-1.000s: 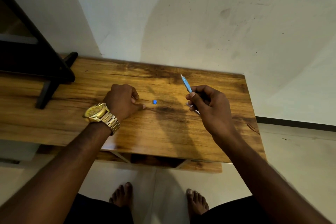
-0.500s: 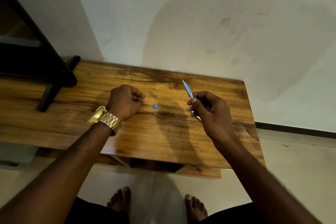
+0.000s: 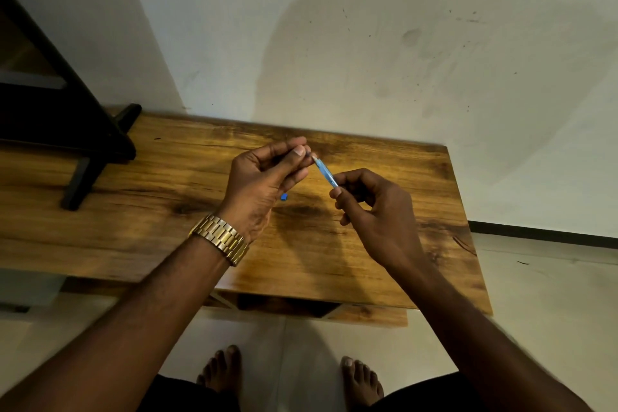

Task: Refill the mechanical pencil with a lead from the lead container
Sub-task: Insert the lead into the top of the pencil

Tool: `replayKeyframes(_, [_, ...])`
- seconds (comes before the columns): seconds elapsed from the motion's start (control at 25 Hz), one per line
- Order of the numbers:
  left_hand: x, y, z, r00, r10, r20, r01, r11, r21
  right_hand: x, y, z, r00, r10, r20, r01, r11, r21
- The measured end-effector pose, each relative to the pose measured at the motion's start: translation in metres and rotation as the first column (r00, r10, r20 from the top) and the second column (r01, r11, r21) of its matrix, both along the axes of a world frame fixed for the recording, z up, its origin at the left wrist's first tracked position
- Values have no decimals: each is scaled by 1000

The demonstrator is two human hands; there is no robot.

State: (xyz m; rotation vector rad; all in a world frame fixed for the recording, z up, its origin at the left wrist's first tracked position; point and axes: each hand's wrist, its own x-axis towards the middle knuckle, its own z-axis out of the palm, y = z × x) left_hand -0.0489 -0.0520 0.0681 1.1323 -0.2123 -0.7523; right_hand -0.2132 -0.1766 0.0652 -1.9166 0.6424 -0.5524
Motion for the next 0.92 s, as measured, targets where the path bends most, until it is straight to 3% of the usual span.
replayKeyframes(0.24, [0,0,-3,992,-22,127,18,999,39,0,-1,-3,1000,-3,-15,2,999,-39])
replayKeyframes(0.48, [3,3,-12,879,-91,467,-5,980,200,-1,-3,-5,997,19,-77,-36,974,-224])
replayKeyframes(0.92, [18,8,-20,873,-259,413,173,957,234,2,4,-13,998,19,-66,-19,1000,-2])
